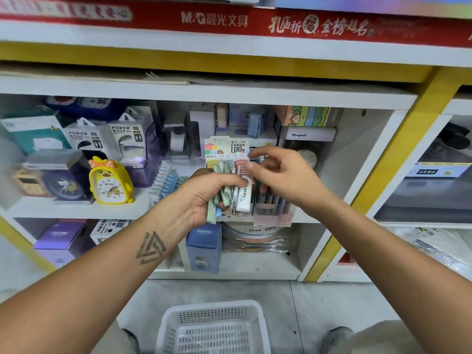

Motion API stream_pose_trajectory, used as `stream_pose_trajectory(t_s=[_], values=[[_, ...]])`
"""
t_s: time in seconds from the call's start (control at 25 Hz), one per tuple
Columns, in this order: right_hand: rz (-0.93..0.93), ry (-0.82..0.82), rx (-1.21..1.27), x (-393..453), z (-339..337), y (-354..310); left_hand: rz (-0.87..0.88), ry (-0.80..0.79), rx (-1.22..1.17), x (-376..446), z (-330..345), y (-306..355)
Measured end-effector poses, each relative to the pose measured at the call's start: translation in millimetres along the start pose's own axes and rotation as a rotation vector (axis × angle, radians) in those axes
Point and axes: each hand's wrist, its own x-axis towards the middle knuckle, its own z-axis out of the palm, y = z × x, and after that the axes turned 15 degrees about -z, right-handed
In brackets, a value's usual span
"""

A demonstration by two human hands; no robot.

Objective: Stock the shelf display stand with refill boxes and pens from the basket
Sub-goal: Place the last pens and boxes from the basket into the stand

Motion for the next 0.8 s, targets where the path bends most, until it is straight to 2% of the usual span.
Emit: stream_pose_trajectory(t_s=[0.08,0.16,0.24,0.44,0.64,0.8], values=[[0.118,-0.039,0.245,9,19,-13,-0.013,-0.047,0.012,-7,-11,4],[0.188,0.012,0.423,20,31,-20,-0.041,-0.087,-0.031,-14,-28,9],[0.210,0.066,0.475,35,37,-24,-0.043,-0.057,-0.125,-21,-50,19],[0.154,0.060,0.207,77,74,-29,0.026,0.127,-0.270,-32,-121,42],[-0.024,-0.176,-0.179,118,109,-22,0.006,0.141,-0.295,-27,-155,40],[-0.105,-0.012,-0.173,134,122,-2,-0.009,0.156,-0.323,-22,-174,38]])
